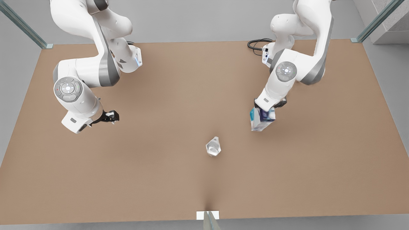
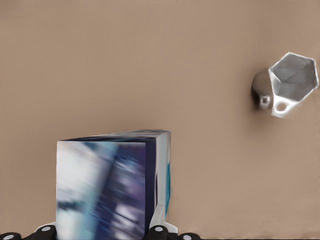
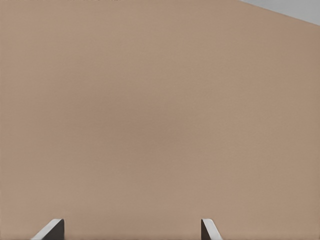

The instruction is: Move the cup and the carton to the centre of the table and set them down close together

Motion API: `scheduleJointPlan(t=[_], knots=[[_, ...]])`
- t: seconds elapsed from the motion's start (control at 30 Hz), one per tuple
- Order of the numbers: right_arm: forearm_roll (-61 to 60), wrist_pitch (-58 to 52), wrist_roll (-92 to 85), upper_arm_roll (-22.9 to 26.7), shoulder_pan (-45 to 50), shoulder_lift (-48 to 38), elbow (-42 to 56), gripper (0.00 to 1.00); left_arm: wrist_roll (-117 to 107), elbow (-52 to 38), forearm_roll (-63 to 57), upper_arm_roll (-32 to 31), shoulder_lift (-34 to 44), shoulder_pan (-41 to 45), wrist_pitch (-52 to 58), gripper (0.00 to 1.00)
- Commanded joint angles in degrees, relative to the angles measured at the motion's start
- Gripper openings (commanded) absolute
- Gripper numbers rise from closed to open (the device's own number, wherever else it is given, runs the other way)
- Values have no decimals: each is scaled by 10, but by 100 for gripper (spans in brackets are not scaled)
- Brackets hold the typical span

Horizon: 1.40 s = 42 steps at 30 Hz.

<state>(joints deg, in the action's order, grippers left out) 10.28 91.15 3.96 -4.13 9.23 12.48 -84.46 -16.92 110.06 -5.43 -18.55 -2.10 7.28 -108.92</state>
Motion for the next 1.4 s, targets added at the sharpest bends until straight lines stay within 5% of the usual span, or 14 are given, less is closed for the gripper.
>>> scheduleJointPlan(t=[0.0, 0.2, 0.33, 0.43, 1.1, 1.23, 1.37], knots=[[0, 0, 0, 0, 0, 0, 0, 100, 45, 0, -10, 2, 7, -46, 0, 52], [0, 1, 0, 0, 0, 2, 0, 100, 590, 1, -63, -43, 14, -39, 5, 52], [0, 4, 0, 0, 0, 2, 0, 100, 551, -56, -72, -141, -76, -2, 5, 54], [0, 4, 0, 0, 0, 2, 0, 100, 472, -97, -78, -141, -109, 100, 6, 54], [0, 8, 0, 0, 0, 4, -1, 100, 471, -73, -143, -51, -222, 196, -144, 57], [0, 9, 0, 0, 0, 6, -1, 100, 470, -68, -142, -50, -236, 198, -169, 99], [0, 9, 0, 0, 0, 6, -1, 100, 471, -68, -142, -49, -234, 201, -166, 100]])
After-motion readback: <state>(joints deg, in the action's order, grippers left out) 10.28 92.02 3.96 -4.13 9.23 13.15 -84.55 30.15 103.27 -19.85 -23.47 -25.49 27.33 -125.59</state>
